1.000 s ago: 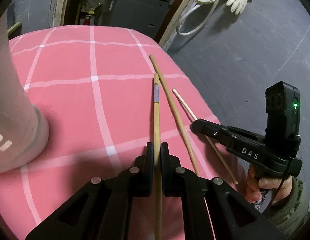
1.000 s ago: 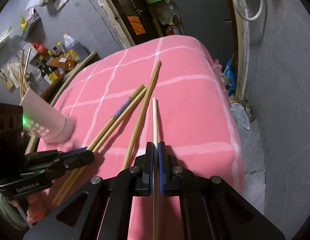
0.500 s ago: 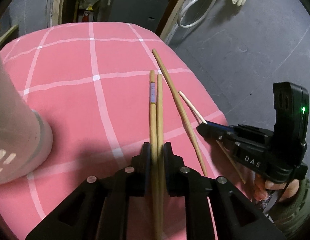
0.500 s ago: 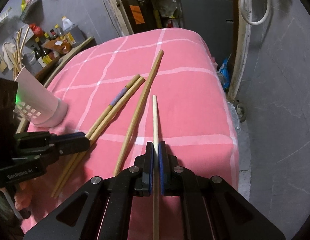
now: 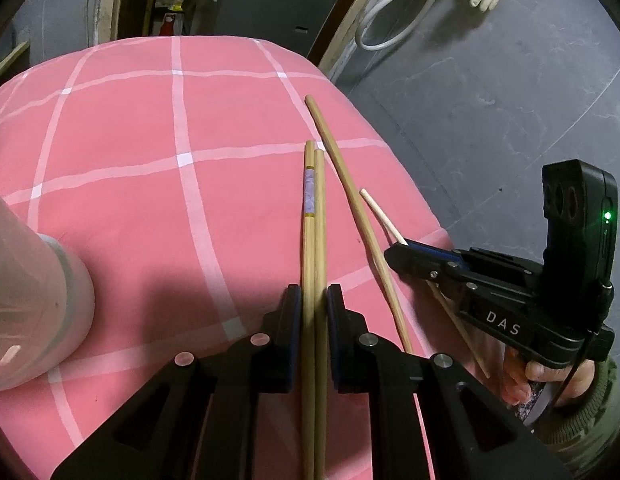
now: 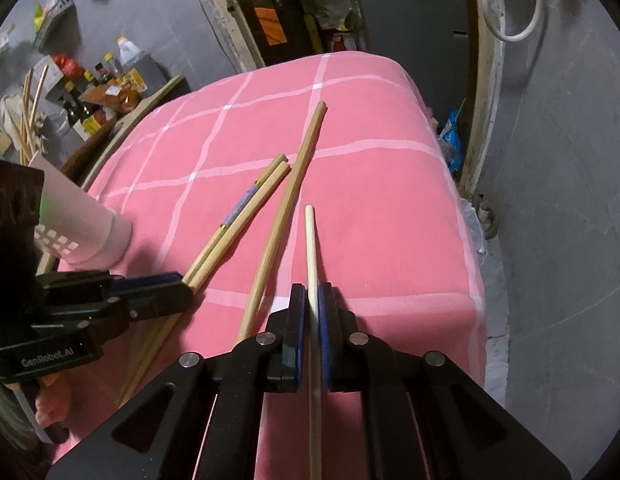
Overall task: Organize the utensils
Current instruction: 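Lift both held chopsticks upright above the white holder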
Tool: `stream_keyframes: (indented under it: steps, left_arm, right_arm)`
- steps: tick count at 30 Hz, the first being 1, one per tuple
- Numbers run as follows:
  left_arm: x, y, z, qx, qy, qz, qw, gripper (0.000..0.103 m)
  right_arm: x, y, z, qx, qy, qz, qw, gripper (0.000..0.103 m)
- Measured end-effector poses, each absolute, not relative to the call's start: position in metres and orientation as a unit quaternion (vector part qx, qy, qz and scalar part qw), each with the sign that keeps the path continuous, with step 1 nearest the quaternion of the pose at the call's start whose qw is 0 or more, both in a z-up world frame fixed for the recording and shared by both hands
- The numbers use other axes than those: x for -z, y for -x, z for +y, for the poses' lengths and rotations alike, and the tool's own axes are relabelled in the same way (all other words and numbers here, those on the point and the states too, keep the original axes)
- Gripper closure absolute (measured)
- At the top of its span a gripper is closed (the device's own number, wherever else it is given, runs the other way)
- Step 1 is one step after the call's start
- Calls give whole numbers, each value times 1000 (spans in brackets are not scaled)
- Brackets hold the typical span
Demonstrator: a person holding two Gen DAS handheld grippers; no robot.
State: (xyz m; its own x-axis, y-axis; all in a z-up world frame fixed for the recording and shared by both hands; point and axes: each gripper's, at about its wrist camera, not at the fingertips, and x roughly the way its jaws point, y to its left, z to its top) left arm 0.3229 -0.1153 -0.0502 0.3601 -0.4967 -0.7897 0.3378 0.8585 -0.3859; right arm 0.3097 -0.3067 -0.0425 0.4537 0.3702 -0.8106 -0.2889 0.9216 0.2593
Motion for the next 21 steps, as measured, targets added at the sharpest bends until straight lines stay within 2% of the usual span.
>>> stream_keyframes:
  steps: [1,12,21]
  left_arm:
    - [49,-322,-114,257,81,502,822,99]
    - [42,-299,-111,253,81,471,841,99]
    - [12,-257,-103,241,78,356,900,99]
  right_arm:
    - [43,-308,-307,-194,-47,484,852,100]
    - [33,-281,-310,-200,-74,441,872,100]
    - [-1,-235,-293,-207,-65,309,926,100]
